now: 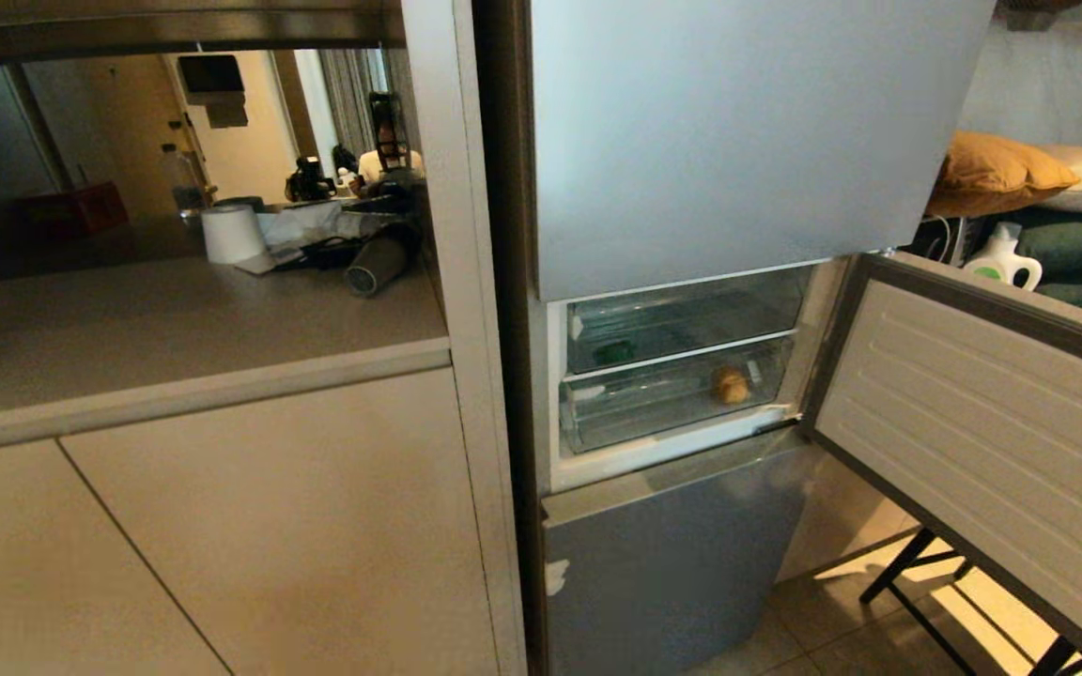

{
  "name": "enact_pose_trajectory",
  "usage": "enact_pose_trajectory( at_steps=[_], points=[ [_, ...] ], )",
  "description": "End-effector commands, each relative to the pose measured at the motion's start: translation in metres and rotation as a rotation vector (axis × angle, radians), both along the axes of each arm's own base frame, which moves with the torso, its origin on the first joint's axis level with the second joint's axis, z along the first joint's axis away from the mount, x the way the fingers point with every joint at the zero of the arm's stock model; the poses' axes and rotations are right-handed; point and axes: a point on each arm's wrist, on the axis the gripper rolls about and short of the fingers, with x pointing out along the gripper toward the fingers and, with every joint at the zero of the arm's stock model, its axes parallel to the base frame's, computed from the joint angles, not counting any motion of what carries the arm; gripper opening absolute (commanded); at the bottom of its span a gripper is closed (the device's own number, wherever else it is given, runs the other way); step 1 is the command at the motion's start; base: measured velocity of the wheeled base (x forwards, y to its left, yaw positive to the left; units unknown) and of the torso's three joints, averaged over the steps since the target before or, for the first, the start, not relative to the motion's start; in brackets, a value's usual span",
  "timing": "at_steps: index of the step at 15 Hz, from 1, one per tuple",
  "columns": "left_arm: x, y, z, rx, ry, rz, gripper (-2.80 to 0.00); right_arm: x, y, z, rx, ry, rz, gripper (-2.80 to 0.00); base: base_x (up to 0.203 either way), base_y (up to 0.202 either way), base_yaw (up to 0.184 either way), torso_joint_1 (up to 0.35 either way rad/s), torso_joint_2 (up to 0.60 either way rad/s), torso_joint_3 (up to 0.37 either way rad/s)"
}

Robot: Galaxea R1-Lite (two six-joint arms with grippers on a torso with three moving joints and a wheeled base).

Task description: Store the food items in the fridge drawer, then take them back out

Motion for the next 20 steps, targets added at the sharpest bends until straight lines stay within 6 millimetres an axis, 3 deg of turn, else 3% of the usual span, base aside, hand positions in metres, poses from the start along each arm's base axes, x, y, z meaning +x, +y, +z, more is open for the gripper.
enact_pose_trajectory(
  at_steps=[1,5,20],
  points=[
    [0.0009,0.0000,-0.0028,0.000,0.011,0.001,-2.80,0.0001,0.0000,0.0000,0.004,0.002,0.000,-2.80,-0.164,0.000,-0.008,0.002,0.00,0.005],
    [0.0009,0.0000,-0.0030,0.001,0.012,-0.001,-2.80,0.0001,0.0000,0.0000,-0.001,0.001,0.000,-2.80,-0.139,0.000,0.001,0.007,0.00,0.001],
    [0.0009,0.0000,-0.0030,0.000,0.012,0.001,-2.80,0.0001,-0.0001,0.0000,0.018,0.002,-0.003,-2.80,0.000,0.000,0.000,0.000,0.00,0.000]
  ],
)
